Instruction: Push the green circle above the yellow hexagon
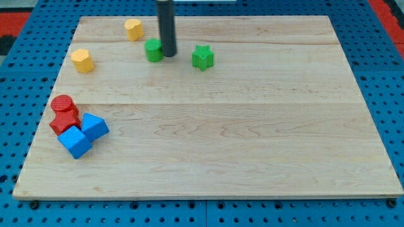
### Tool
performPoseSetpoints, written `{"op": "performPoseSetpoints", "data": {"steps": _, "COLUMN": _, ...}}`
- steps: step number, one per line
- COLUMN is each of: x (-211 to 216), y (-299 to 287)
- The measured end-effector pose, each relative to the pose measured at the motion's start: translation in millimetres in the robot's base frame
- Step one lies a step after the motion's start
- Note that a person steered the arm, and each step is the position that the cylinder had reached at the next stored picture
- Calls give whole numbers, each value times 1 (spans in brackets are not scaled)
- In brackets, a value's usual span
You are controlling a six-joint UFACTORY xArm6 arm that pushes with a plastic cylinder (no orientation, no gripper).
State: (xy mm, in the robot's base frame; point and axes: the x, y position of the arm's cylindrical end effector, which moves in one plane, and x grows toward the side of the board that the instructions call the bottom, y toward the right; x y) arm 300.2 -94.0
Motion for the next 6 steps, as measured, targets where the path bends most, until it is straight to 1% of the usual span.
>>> {"op": "performPoseSetpoints", "data": {"steps": 1, "x": -6, "y": -10}}
{"op": "performPoseSetpoints", "data": {"steps": 2, "x": -17, "y": -36}}
{"op": "performPoseSetpoints", "data": {"steps": 3, "x": -1, "y": -115}}
{"op": "performPoseSetpoints", "data": {"steps": 4, "x": 10, "y": -77}}
{"op": "performPoseSetpoints", "data": {"steps": 5, "x": -24, "y": 39}}
{"op": "performPoseSetpoints", "data": {"steps": 6, "x": -89, "y": 55}}
